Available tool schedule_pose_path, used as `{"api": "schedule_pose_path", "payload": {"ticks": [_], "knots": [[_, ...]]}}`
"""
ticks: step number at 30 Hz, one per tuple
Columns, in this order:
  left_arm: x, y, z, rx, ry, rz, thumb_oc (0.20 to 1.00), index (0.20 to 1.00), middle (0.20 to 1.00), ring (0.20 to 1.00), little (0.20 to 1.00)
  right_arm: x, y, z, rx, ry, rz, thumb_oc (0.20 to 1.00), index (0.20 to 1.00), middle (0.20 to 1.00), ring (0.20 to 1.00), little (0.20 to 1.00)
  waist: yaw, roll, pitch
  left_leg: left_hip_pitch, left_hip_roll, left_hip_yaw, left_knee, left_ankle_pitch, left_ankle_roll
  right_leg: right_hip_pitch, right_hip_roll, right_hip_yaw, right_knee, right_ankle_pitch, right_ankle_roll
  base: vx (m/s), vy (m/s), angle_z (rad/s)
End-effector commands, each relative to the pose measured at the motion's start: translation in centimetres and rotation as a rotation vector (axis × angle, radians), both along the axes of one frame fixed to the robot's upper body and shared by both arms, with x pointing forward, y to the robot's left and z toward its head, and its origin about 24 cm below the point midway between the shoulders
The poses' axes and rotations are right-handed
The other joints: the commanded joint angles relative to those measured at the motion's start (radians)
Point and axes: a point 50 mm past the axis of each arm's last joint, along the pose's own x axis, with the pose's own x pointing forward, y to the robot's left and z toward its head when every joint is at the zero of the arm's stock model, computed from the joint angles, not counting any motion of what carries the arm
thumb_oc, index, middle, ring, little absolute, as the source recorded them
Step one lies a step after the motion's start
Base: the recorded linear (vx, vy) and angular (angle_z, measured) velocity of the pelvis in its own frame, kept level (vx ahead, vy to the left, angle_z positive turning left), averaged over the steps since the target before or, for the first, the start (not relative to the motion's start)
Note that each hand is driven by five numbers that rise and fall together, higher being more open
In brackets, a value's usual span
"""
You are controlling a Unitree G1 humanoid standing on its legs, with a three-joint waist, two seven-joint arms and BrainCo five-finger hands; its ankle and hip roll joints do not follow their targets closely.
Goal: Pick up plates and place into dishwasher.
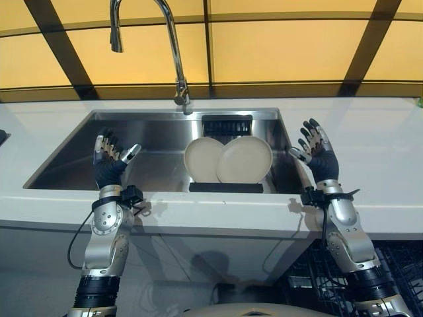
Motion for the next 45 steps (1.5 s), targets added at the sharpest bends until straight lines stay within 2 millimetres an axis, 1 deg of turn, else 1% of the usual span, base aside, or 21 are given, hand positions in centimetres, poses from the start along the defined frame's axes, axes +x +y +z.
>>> {"api": "schedule_pose_path", "payload": {"ticks": [1, 9, 11, 12, 13, 14, 16, 19, 20, 21, 26, 32, 37, 41, 45], "knots": [[0.5, 0.3, 2.3, 0.045, -0.105, -0.06, 1.0, 1.0, 1.0, 1.0, 1.0, 0.1, 0.2, 2.6, 0.016, -0.148, -0.001, 1.0, 1.0, 1.0, 1.0, 1.0, 0.034, -0.042, -0.022, -0.012, 0.004, -0.036, 0.001, -0.019, 0.011, -0.036, 0.02, -0.017, 0.009, 0.025, -0.039, 0.0, 0.0, 0.0], [0.5, 0.7, 2.7, 0.115, -0.1, -0.078, 1.0, 1.0, 1.0, 1.0, 1.0, 0.1, 0.1, 2.7, 0.005, -0.138, 0.01, 1.0, 1.0, 1.0, 1.0, 1.0, 0.032, -0.045, -0.027, 0.002, 0.006, -0.032, 0.001, -0.02, 0.013, -0.035, 0.03, 0.002, 0.009, 0.024, -0.043, 0.0, -0.016, 0.0], [0.4, 0.8, 2.9, 0.139, -0.1, -0.079, 1.0, 1.0, 1.0, 1.0, 1.0, 0.0, 0.0, 2.6, 0.001, -0.133, 0.015, 1.0, 1.0, 1.0, 1.0, 1.0, 0.029, -0.047, -0.027, 0.005, 0.004, -0.037, 0.004, -0.018, 0.013, -0.037, 0.043, 0.024, 0.009, 0.022, -0.05, 0.0, -0.062, -0.03], [0.4, 0.8, 2.9, 0.148, -0.099, -0.078, 1.0, 1.0, 1.0, 1.0, 1.0, -0.1, 0.0, 2.6, -0.002, -0.132, 0.02, 1.0, 1.0, 1.0, 1.0, 1.0, 0.029, -0.05, -0.025, -0.002, 0.002, -0.043, 0.016, -0.009, 0.012, -0.042, 0.05, 0.037, 0.009, 0.031, -0.056, -0.02, -0.069, -0.05], [0.4, 0.9, 3.0, 0.154, -0.099, -0.078, 1.0, 1.0, 1.0, 1.0, 1.0, -0.1, -0.1, 2.6, -0.007, -0.13, 0.024, 1.0, 1.0, 1.0, 1.0, 1.0, 0.03, -0.052, -0.022, -0.007, -0.001, -0.052, 0.029, -0.012, 0.011, -0.042, 0.055, 0.047, 0.014, 0.029, -0.06, -0.03, -0.07, -0.06], [0.4, 1.1, 3.0, 0.168, -0.099, -0.075, 1.0, 1.0, 1.0, 1.0, 1.0, -0.1, -0.1, 2.8, -0.016, -0.129, 0.033, 1.0, 1.0, 1.0, 1.0, 1.0, 0.032, -0.055, -0.017, -0.018, -0.01, -0.076, 0.056, -0.021, 0.011, -0.042, 0.06, 0.06, 0.018, 0.027, -0.066, 0.0, -0.057, -0.11], [0.3, 1.4, 2.9, 0.185, -0.099, -0.06, 1.0, 1.0, 1.0, 1.0, 1.0, 0.1, 0.1, 2.9, -0.025, -0.129, 0.048, 1.0, 1.0, 1.0, 1.0, 1.0, 0.04, -0.056, -0.01, -0.026, -0.035, -0.122, 0.074, -0.033, 0.022, -0.041, 0.068, 0.08, 0.025, 0.028, -0.071, 0.03, -0.033, -0.24], [-0.2, 2.2, 2.9, 0.212, -0.094, -0.039, 1.0, 1.0, 1.0, 1.0, 1.0, 0.2, 0.6, 3.0, -0.027, -0.127, 0.065, 1.0, 1.0, 1.0, 1.0, 1.0, 0.054, -0.049, -0.011, -0.02, -0.074, -0.208, 0.054, -0.031, 0.045, -0.041, 0.078, 0.122, 0.028, 0.029, -0.072, 0.06, 0.007, -0.49], [-0.2, 2.3, 3.0, 0.218, -0.094, -0.036, 1.0, 1.0, 1.0, 1.0, 1.0, 0.1, 0.7, 2.9, -0.025, -0.124, 0.066, 1.0, 1.0, 1.0, 1.0, 1.0, 0.055, -0.047, -0.012, -0.019, -0.078, -0.217, 0.049, -0.029, 0.048, -0.042, 0.079, 0.13, 0.03, 0.028, -0.071, 0.08, 0.051, -0.62], [-0.2, 2.4, 3.1, 0.235, -0.093, -0.041, 1.0, 1.0, 1.0, 1.0, 1.0, 0.0, 0.7, 2.6, -0.022, -0.115, 0.06, 1.0, 1.0, 1.0, 1.0, 1.0, 0.052, -0.044, -0.014, -0.017, -0.078, -0.213, 0.045, -0.027, 0.05, -0.044, 0.077, 0.135, 0.03, 0.028, -0.069, 0.07, 0.075, -0.51], [0.5, 2.3, 3.7, 0.298, -0.082, -0.049, 1.0, 1.0, 1.0, 1.0, 1.0, -0.3, 0.8, 1.7, -0.017, -0.073, 0.058, 1.0, 1.0, 1.0, 1.0, 1.0, 0.016, -0.032, -0.016, -0.002, -0.067, -0.142, 0.029, -0.032, 0.046, -0.05, 0.054, 0.122, 0.032, 0.031, -0.054, 0.08, 0.111, -0.14], [0.5, 3.2, 4.5, 0.391, -0.093, -0.012, 1.0, 1.0, 1.0, 1.0, 1.0, -0.7, 0.5, 1.0, -0.018, -0.031, 0.055, 1.0, 1.0, 1.0, 1.0, 1.0, -0.018, -0.023, 0.0, 0.015, -0.083, -0.082, 0.021, -0.05, 0.061, -0.07, 0.019, 0.129, 0.041, 0.039, -0.029, 0.09, 0.105, -0.06], [0.8, 3.5, 5.8, 0.479, -0.122, 0.025, 1.0, 1.0, 1.0, 1.0, 1.0, -0.8, 0.5, 0.4, -0.021, -0.013, 0.056, 1.0, 1.0, 1.0, 1.0, 1.0, -0.048, -0.016, 0.022, 0.024, -0.091, -0.041, 0.015, -0.063, 0.073, -0.093, -0.001, 0.149, 0.049, 0.048, -0.01, 0.05, 0.063, -0.21], [0.8, 3.8, 6.5, 0.543, -0.128, 0.029, 1.0, 1.0, 1.0, 1.0, 1.0, -1.1, 0.4, 0.3, -0.016, 0.0, 0.053, 1.0, 1.0, 1.0, 1.0, 1.0, -0.067, -0.01, 0.035, 0.041, -0.09, -0.015, 0.012, -0.079, 0.081, -0.097, -0.004, 0.156, 0.067, 0.032, -0.001, 0.1, -0.011, -0.17], [1.2, 3.9, 7.1, 0.596, -0.137, 0.042, 1.0, 1.0, 1.0, 1.0, 1.0, -1.3, 0.4, 0.1, -0.023, 0.009, 0.06, 1.0, 1.0, 1.0, 1.0, 1.0, -0.087, -0.002, 0.048, 0.043, -0.085, -0.005, 0.012, -0.078, 0.08, -0.108, 0.009, 0.172, 0.085, 0.022, -0.004, 0.04, -0.081, -0.17]]}}
